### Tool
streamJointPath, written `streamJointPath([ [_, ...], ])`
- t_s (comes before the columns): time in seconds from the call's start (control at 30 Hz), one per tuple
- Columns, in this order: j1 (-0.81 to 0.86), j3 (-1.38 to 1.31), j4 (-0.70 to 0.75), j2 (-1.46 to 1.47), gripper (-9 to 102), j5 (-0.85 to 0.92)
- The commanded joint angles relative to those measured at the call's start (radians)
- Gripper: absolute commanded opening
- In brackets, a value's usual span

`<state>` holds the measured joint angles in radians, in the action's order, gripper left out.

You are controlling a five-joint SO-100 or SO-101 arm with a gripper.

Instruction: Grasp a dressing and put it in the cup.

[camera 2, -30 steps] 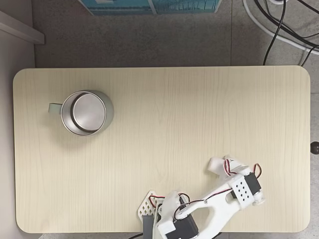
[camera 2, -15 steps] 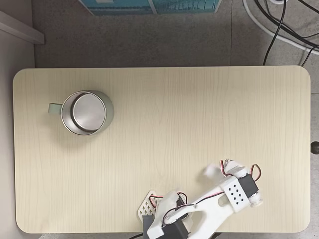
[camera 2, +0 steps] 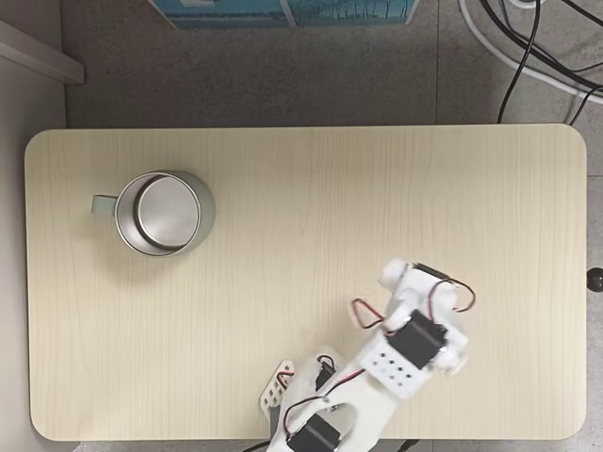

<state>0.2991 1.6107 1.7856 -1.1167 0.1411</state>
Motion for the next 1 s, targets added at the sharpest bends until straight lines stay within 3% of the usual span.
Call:
streamJointPath([
  [0.0, -0.215, 0.038, -0.034, 0.057, 0, -0.037],
  [0.43, -0.738, 0.06, -0.218, -0.075, 0, -0.164],
  [0.97, -0.973, 0.184, -0.331, -0.397, 0, -0.201],
])
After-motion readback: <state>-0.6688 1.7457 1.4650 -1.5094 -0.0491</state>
